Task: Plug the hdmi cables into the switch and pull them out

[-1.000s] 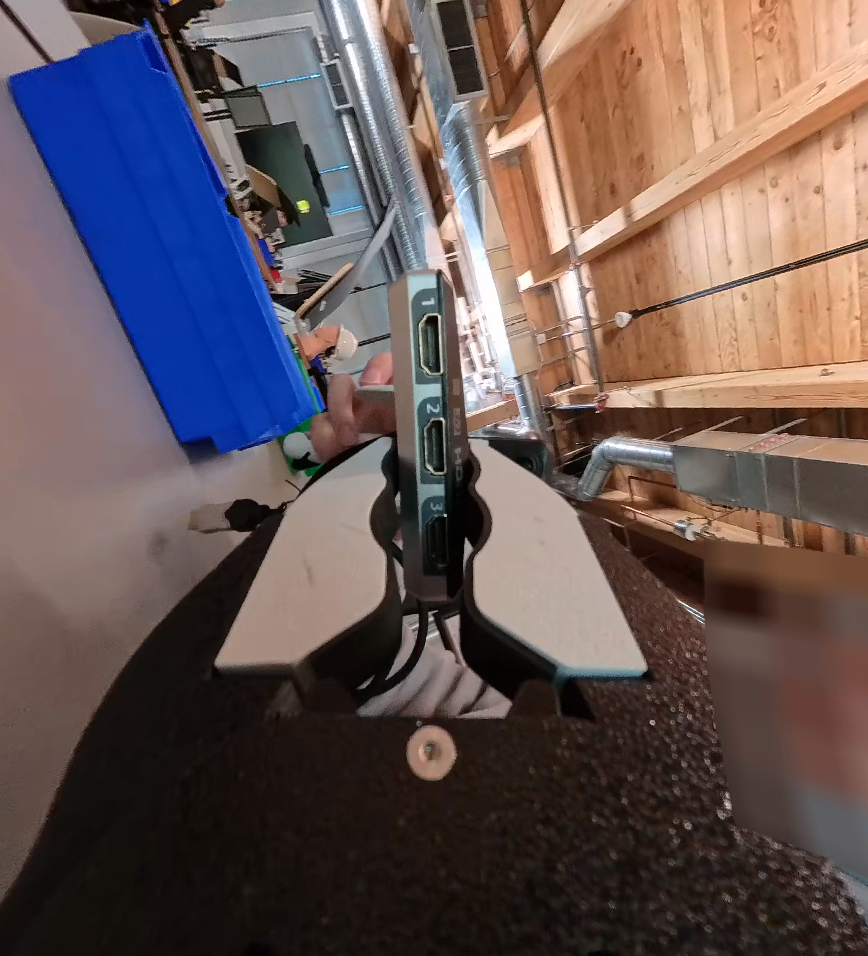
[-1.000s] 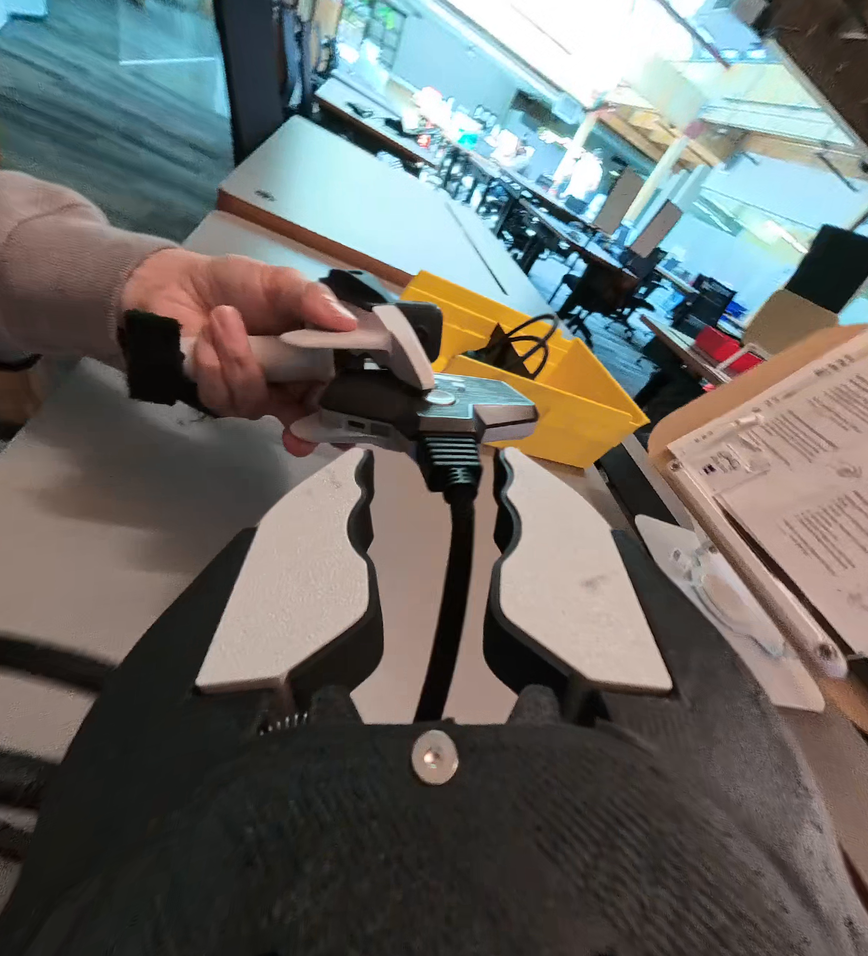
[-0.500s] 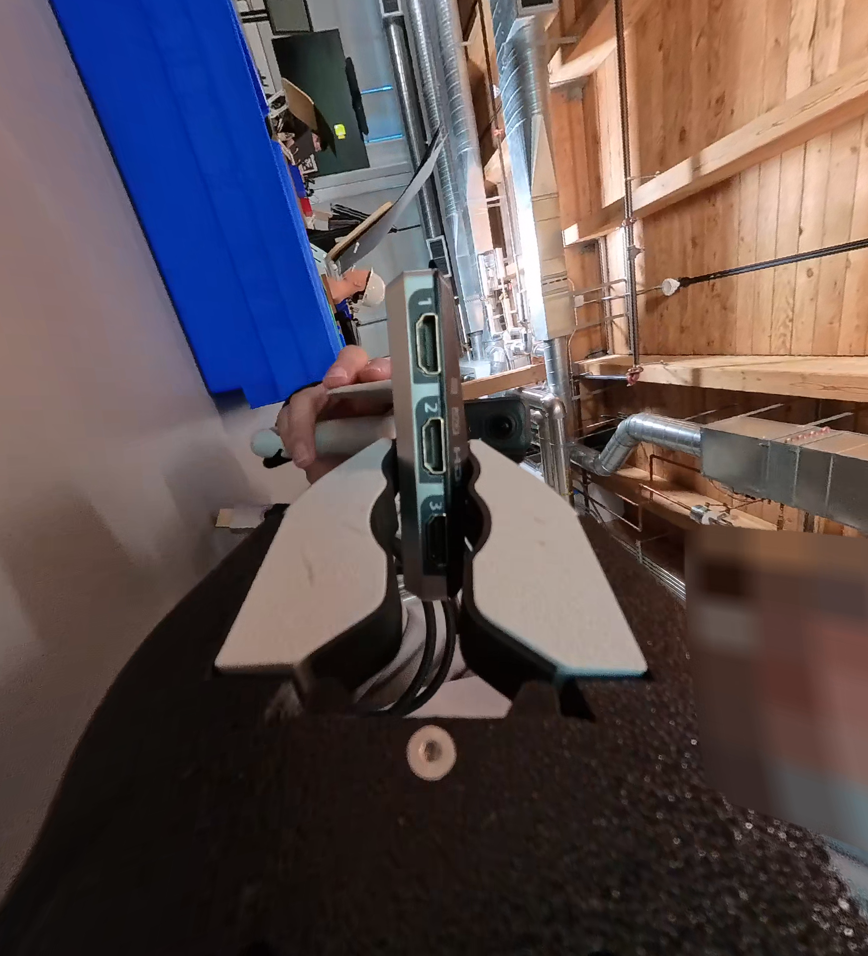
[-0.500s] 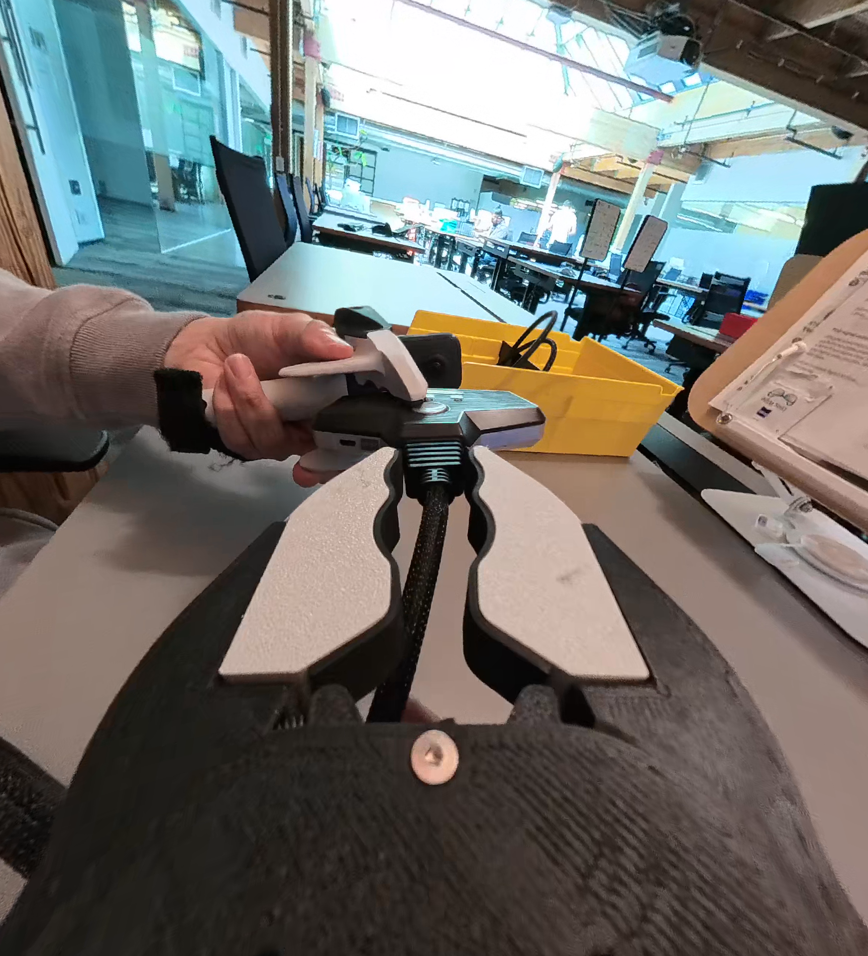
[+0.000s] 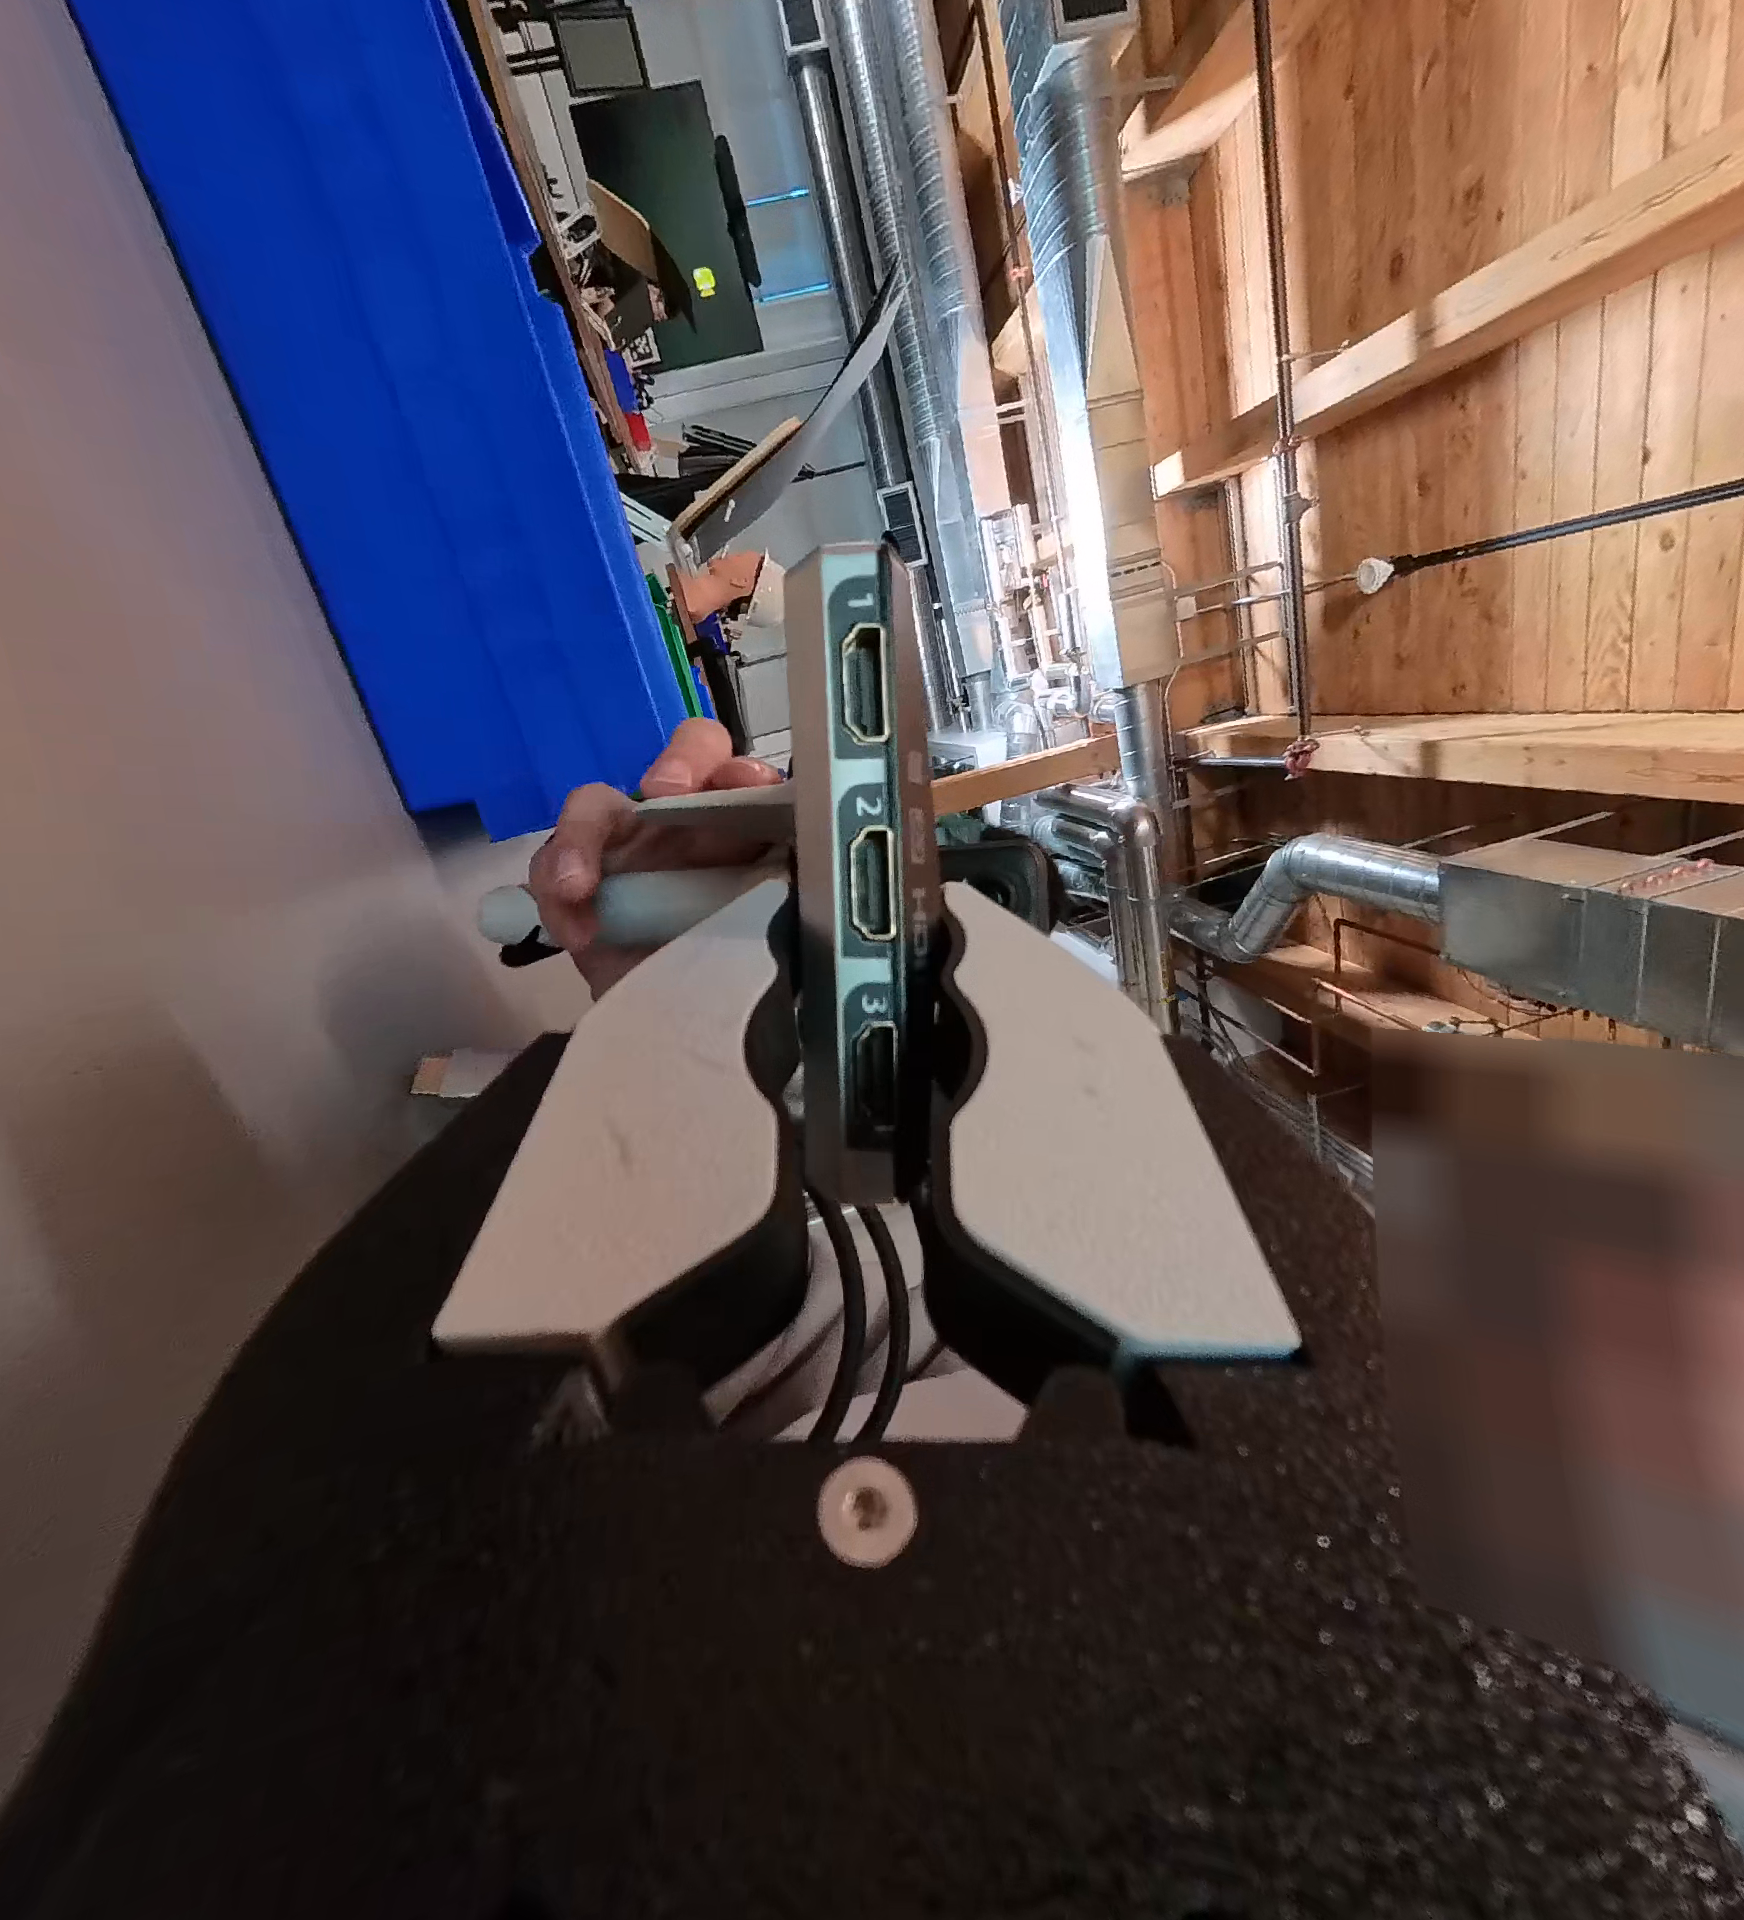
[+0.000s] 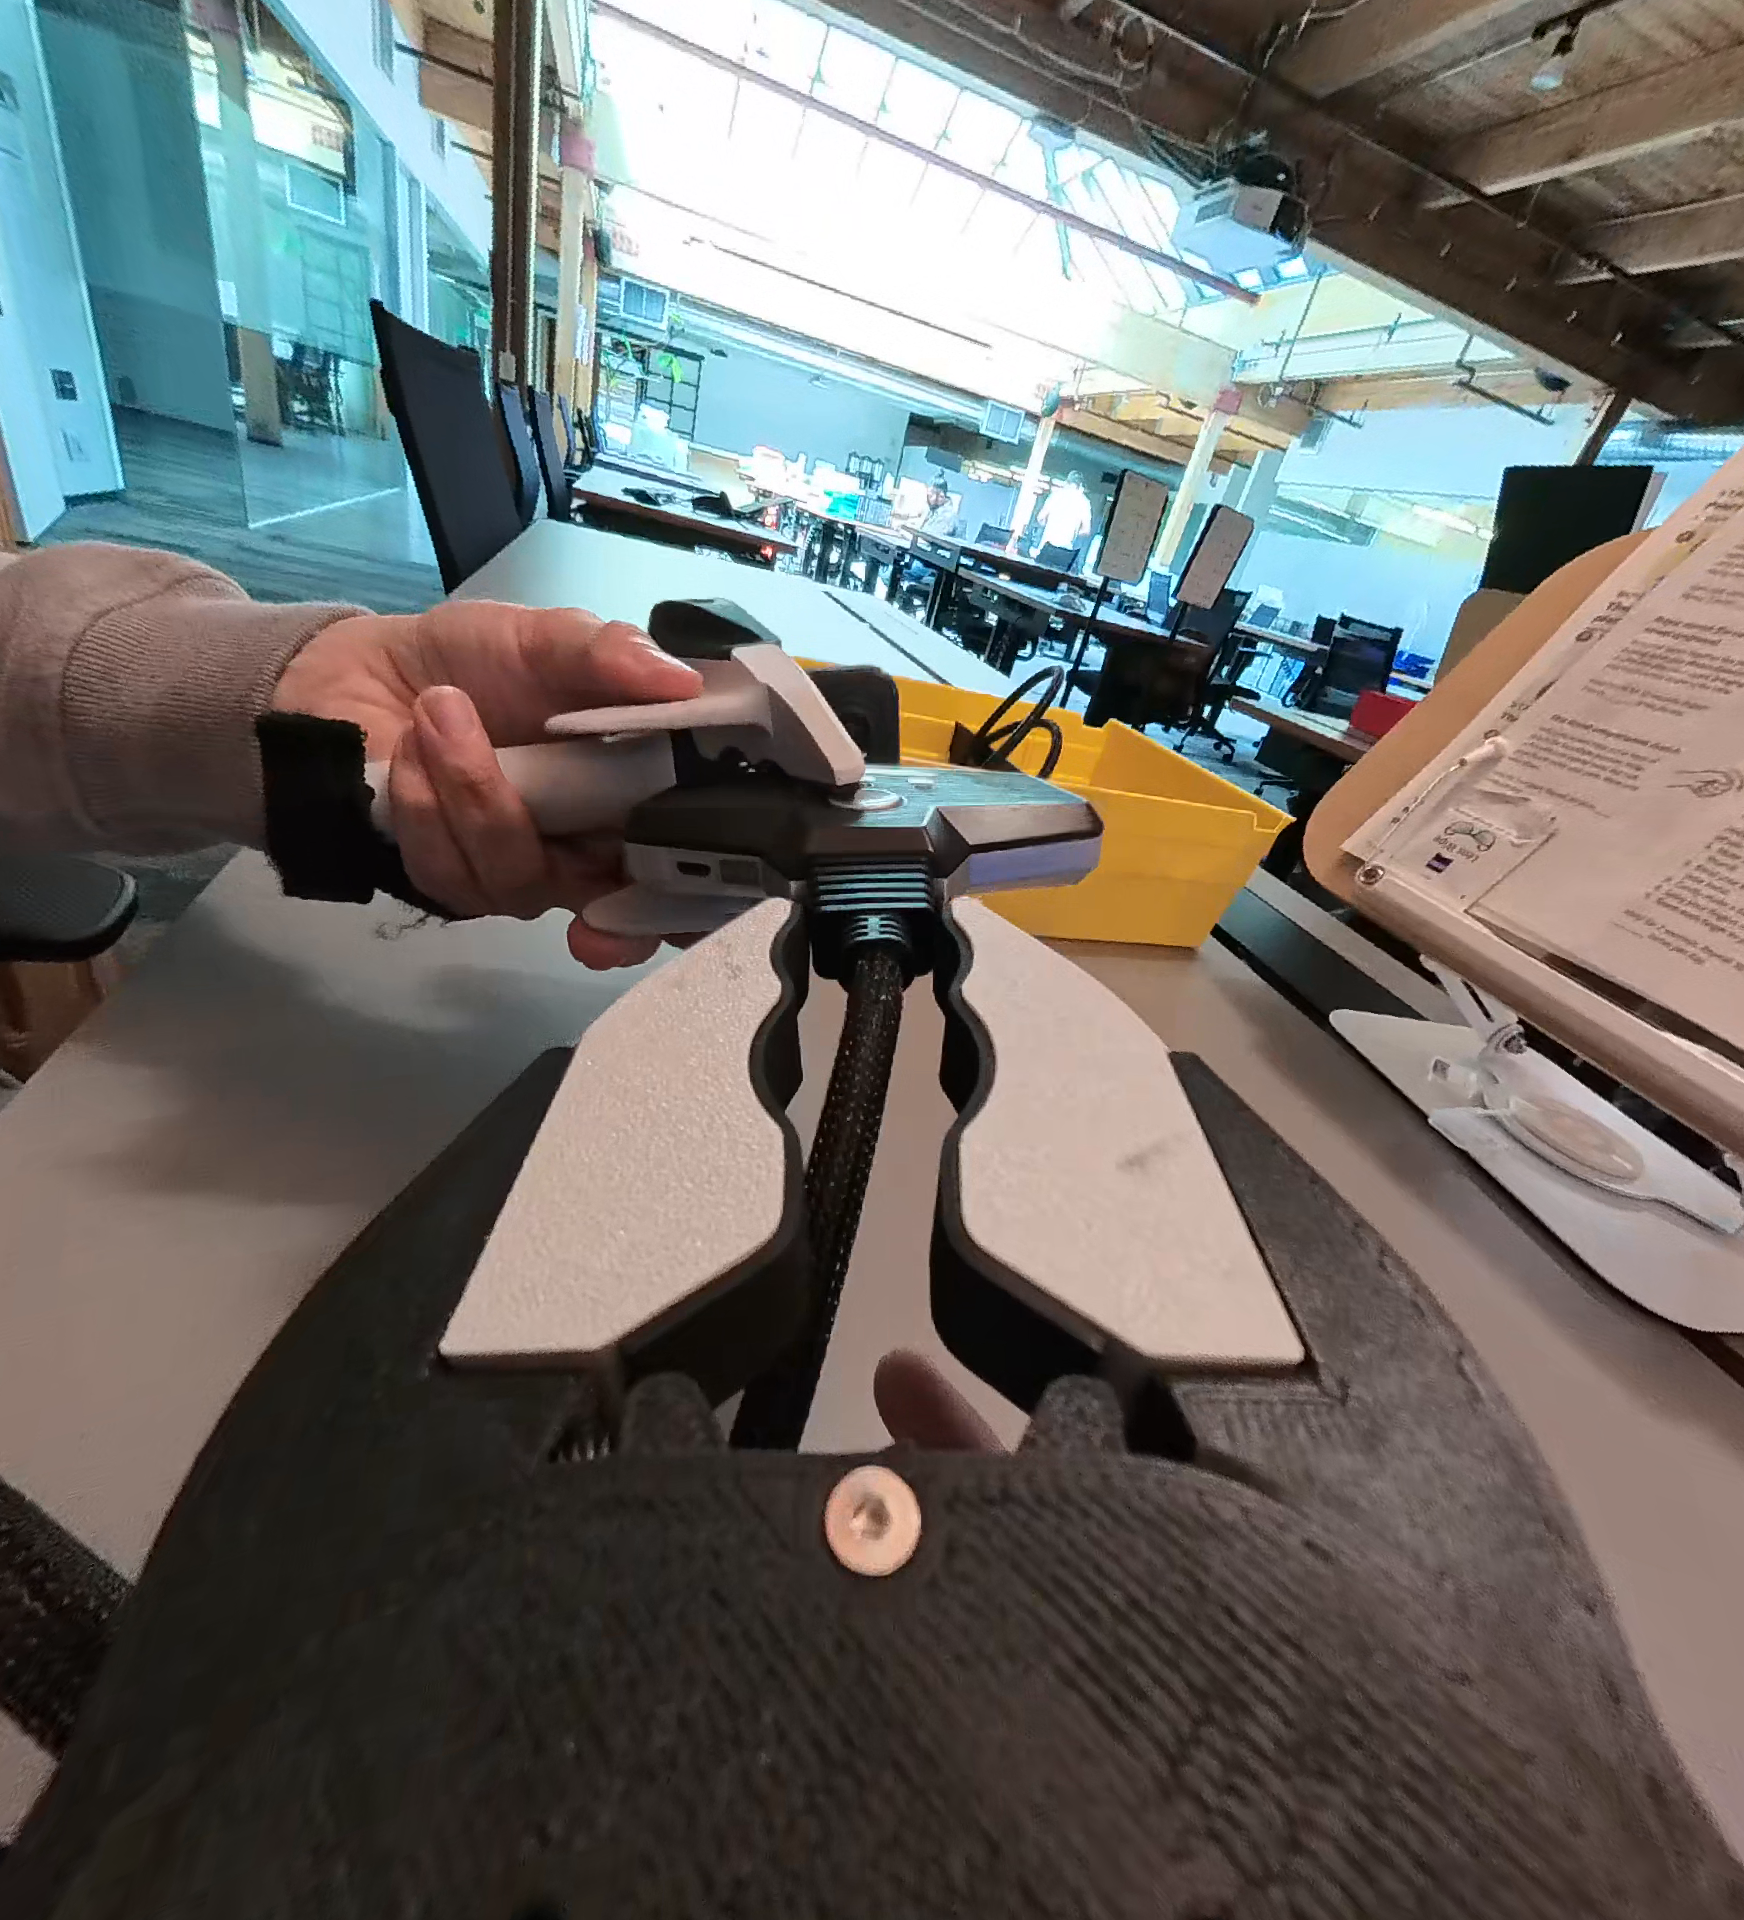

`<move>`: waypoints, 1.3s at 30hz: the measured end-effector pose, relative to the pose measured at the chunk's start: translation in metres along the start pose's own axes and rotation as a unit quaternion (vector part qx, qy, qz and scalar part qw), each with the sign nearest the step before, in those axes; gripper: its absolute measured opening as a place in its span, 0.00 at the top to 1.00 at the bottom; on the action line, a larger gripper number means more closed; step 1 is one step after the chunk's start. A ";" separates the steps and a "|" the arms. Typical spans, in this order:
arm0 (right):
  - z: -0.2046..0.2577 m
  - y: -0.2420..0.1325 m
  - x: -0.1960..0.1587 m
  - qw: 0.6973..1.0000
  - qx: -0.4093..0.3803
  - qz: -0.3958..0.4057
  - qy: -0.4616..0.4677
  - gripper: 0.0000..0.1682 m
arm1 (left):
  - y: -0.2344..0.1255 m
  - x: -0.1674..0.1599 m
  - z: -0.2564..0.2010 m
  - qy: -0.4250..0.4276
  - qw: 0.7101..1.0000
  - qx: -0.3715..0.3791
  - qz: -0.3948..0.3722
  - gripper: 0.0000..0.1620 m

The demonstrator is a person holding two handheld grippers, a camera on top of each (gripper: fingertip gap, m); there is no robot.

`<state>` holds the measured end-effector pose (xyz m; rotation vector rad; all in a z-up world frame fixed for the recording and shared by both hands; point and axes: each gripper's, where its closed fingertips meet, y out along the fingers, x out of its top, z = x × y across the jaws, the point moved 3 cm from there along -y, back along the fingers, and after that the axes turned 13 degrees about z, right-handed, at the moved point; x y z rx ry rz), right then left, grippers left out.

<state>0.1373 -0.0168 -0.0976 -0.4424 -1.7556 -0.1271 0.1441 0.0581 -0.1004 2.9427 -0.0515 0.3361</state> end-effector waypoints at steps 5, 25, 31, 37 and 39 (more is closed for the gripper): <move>-0.001 0.000 0.000 1.000 -0.012 -0.013 -0.007 0.86 | 0.000 0.002 0.003 -0.009 1.000 -0.005 -0.014 0.87; -0.027 -0.013 -0.007 0.994 -0.038 -0.053 0.092 0.87 | -0.137 0.081 -0.037 0.351 0.742 0.561 -0.110 0.73; -0.026 -0.008 -0.010 0.994 -0.032 -0.048 0.093 0.87 | -0.221 0.145 -0.015 0.250 0.666 0.696 -0.100 0.73; -0.026 -0.016 -0.013 0.994 -0.035 -0.051 0.096 0.87 | -0.218 0.161 0.003 0.240 0.671 0.696 -0.087 0.93; -0.028 -0.021 -0.012 0.992 -0.032 -0.064 0.106 0.87 | -0.218 0.160 0.003 0.242 0.676 0.692 -0.079 0.93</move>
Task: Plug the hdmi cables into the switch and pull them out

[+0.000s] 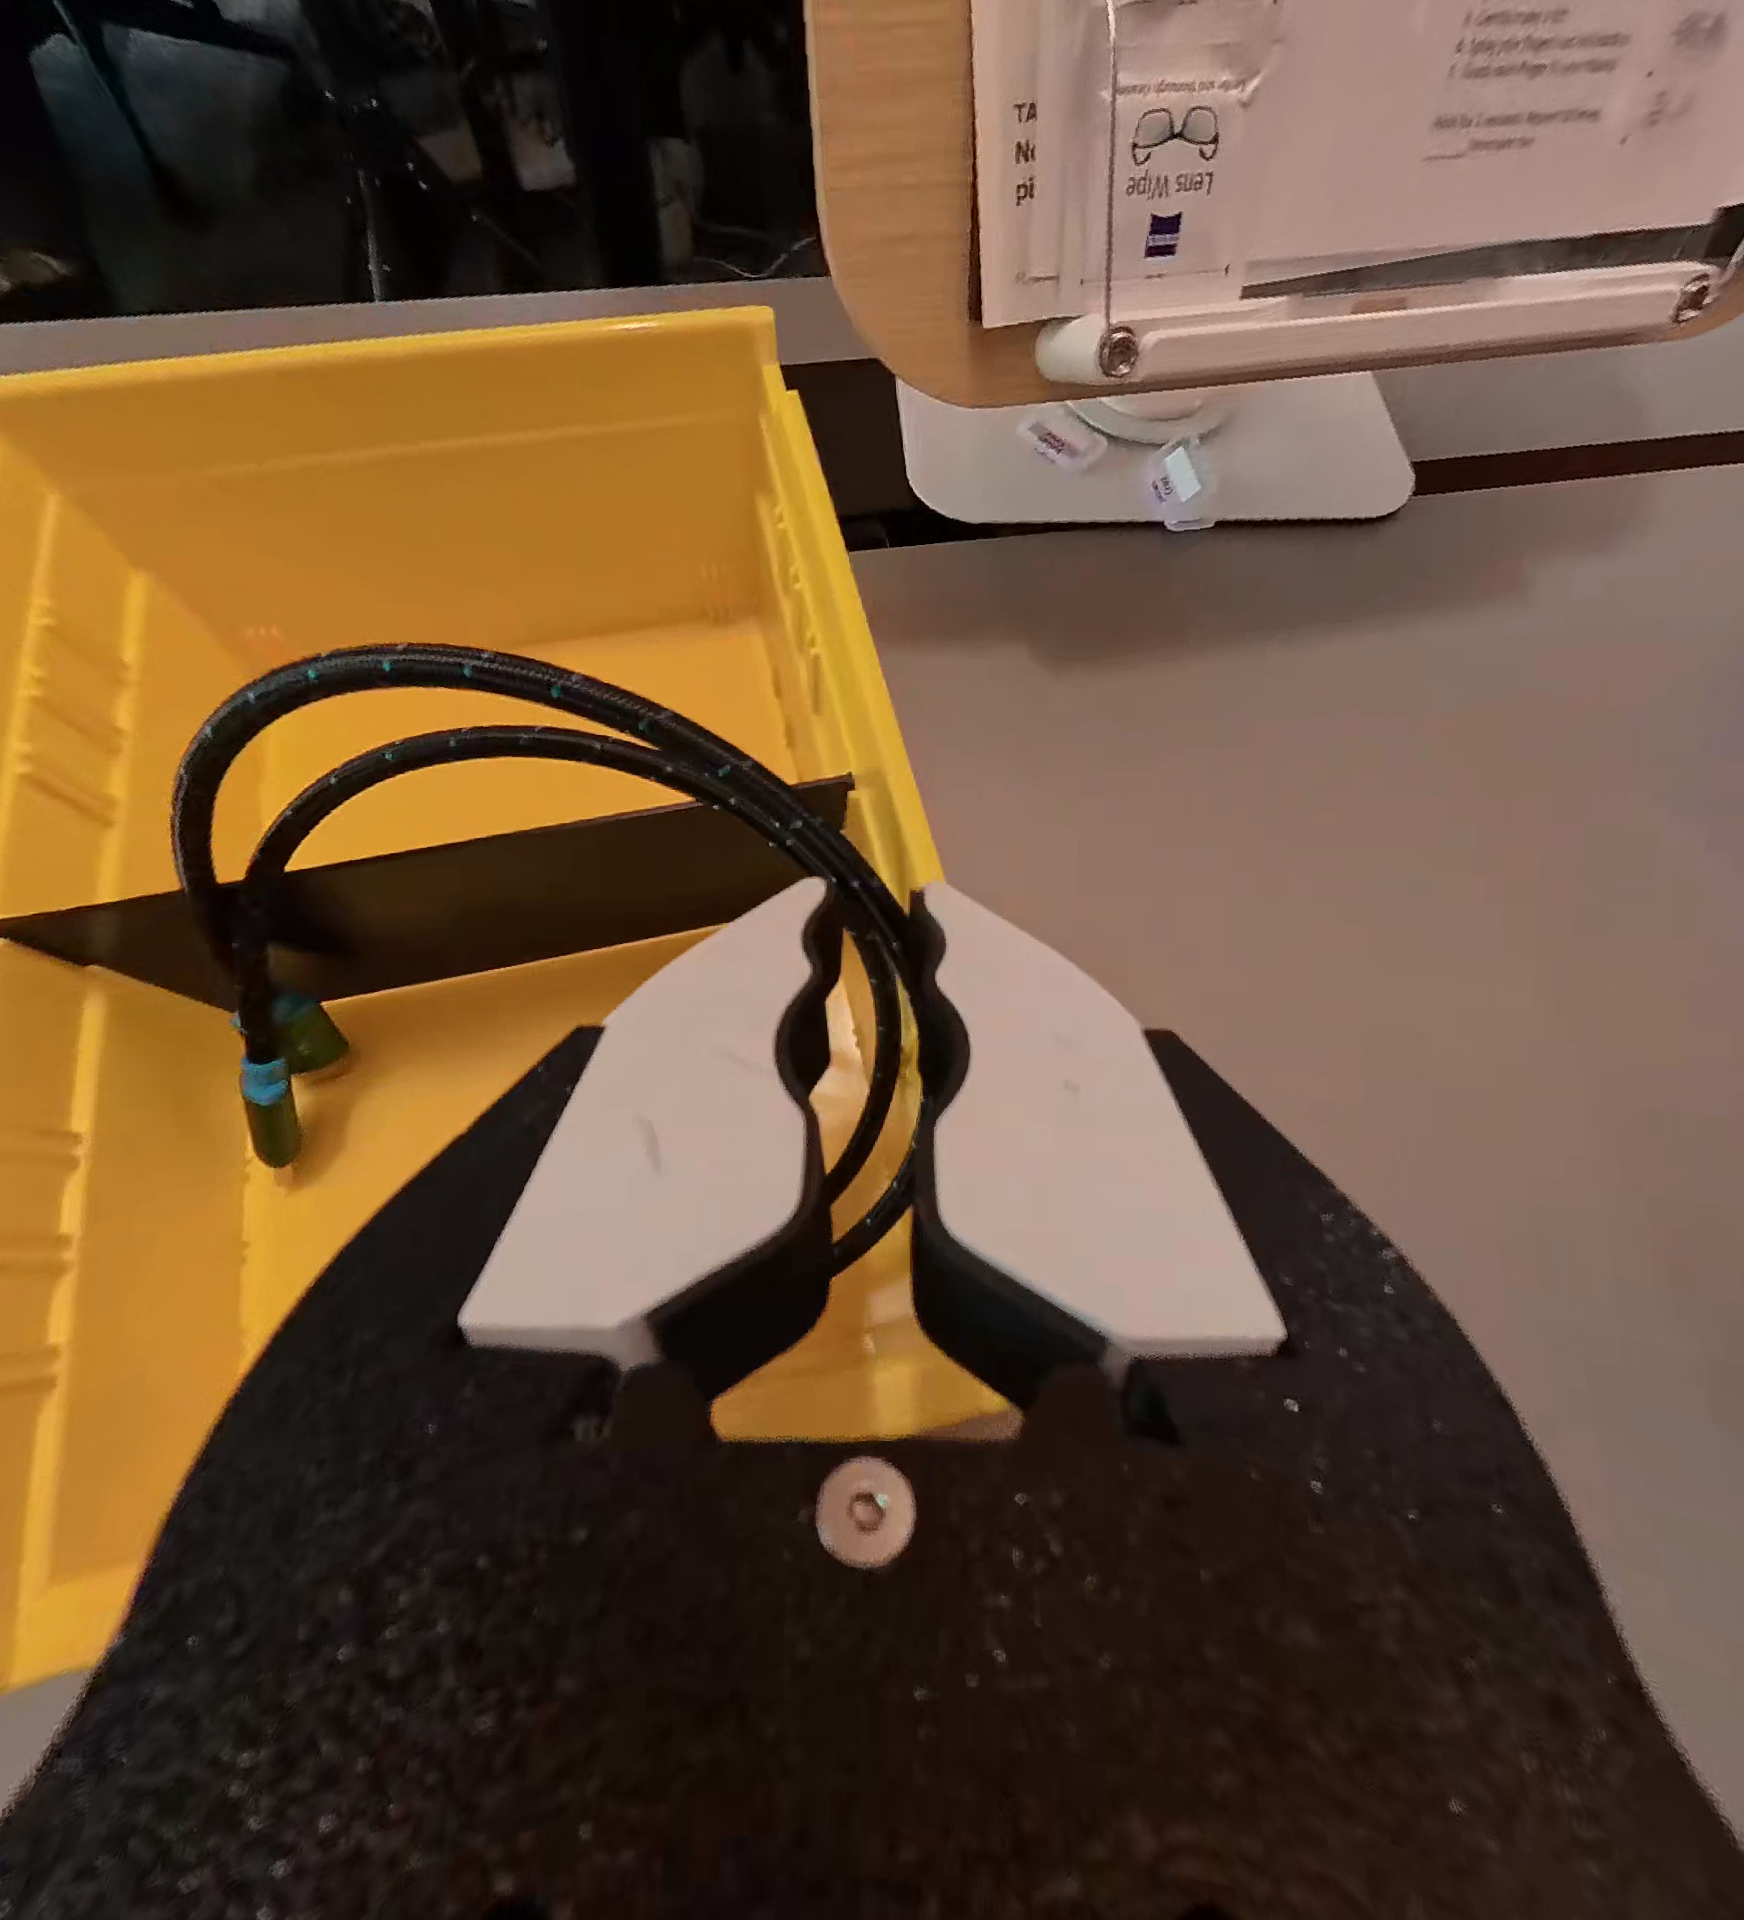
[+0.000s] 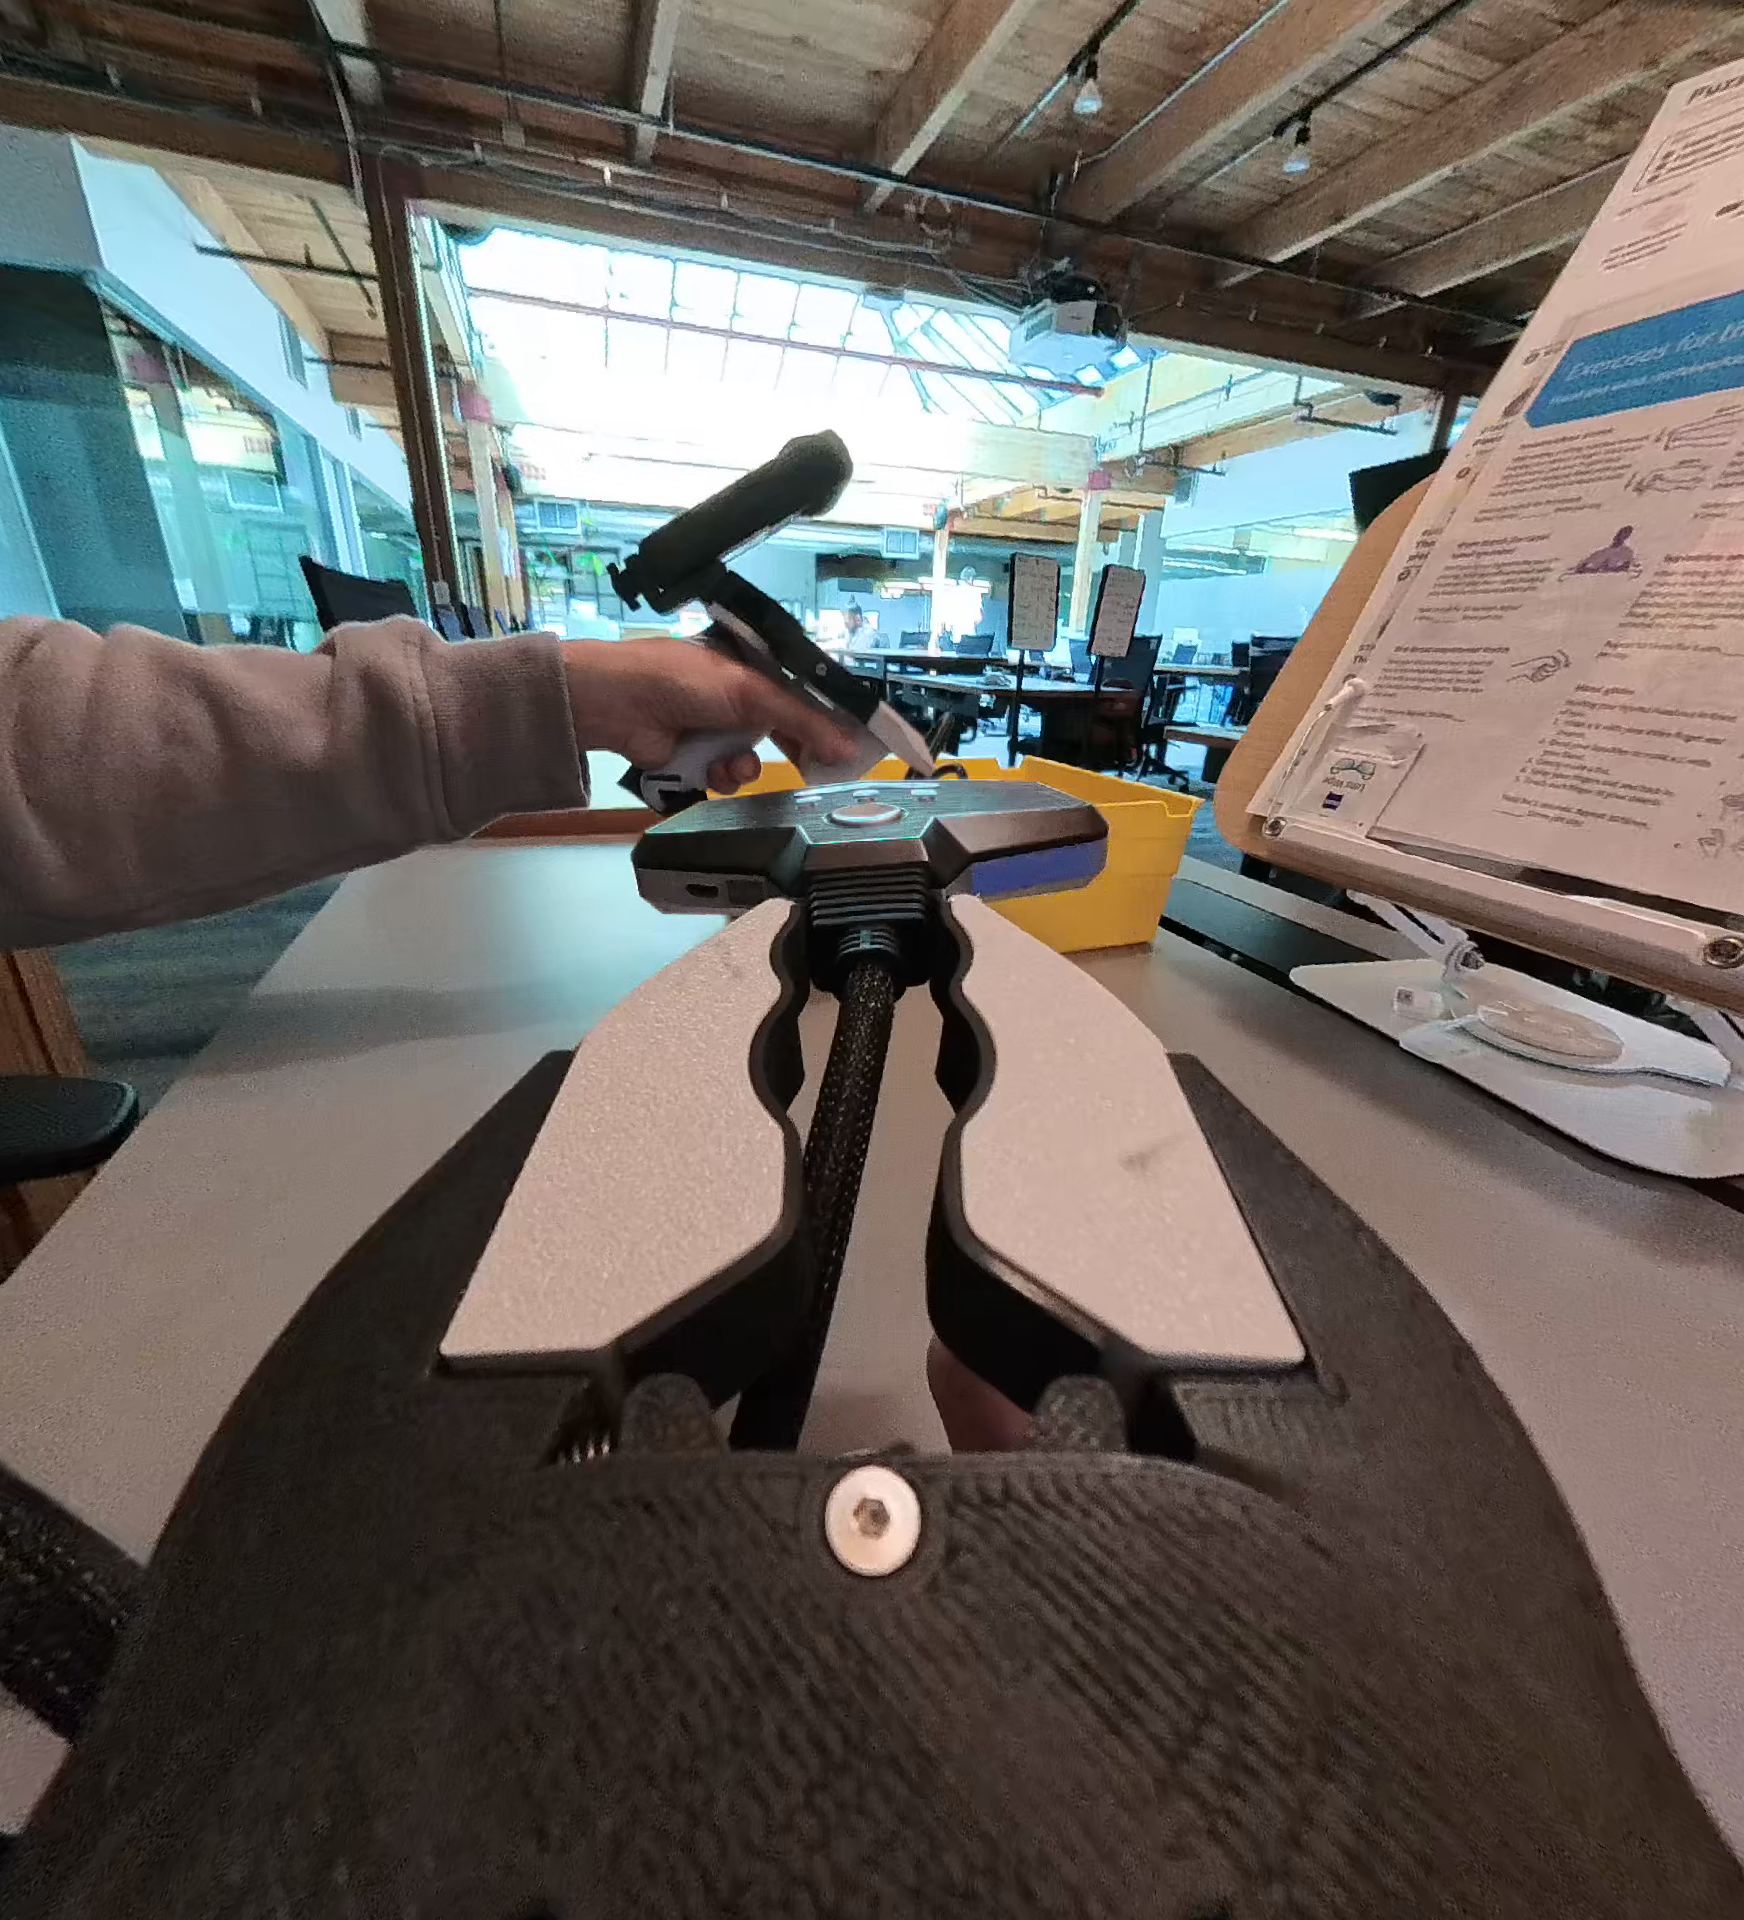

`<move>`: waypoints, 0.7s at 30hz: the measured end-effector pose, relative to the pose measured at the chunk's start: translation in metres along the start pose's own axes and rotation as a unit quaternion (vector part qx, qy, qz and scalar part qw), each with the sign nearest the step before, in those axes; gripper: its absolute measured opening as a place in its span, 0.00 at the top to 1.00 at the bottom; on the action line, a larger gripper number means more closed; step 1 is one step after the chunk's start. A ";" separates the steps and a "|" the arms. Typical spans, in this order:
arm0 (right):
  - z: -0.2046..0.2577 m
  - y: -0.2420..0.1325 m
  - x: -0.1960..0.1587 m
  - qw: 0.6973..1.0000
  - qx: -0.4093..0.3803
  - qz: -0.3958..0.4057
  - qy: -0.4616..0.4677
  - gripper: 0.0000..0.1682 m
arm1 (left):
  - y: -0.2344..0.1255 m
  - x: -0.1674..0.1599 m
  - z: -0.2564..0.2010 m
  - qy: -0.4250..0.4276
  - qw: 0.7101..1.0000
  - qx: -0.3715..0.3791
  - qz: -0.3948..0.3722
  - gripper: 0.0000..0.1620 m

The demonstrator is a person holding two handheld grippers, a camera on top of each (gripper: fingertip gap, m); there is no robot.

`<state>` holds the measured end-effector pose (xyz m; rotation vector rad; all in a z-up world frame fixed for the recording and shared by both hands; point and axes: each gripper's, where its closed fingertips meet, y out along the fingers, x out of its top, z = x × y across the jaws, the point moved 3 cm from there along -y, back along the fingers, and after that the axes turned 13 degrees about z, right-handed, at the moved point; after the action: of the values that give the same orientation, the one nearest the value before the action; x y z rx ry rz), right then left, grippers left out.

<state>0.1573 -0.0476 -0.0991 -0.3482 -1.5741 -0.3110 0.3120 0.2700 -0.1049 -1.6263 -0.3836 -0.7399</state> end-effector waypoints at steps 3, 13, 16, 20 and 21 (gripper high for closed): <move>0.000 0.000 0.000 1.000 -0.001 0.000 0.001 0.87 | -0.017 0.002 0.006 -0.001 1.000 0.002 -0.017 0.94; 0.002 -0.001 0.003 1.000 0.011 -0.014 0.004 0.87 | -0.138 0.031 0.008 0.122 0.981 0.079 -0.130 0.96; 0.004 -0.006 0.008 0.999 0.015 -0.030 -0.007 0.87 | -0.164 0.034 -0.042 0.263 0.950 0.031 -0.166 0.95; 0.005 -0.027 0.024 0.996 0.006 -0.080 -0.034 0.87 | -0.159 0.000 -0.116 0.467 0.870 -0.030 -0.152 0.96; 0.005 -0.034 0.027 0.995 0.010 -0.089 -0.039 0.87 | -0.150 -0.015 -0.129 0.510 0.848 -0.035 -0.138 0.96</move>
<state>0.1380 -0.0756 -0.0713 -0.2057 -1.6870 -0.4237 0.1745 0.1773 0.0045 -1.0305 0.2018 -1.7188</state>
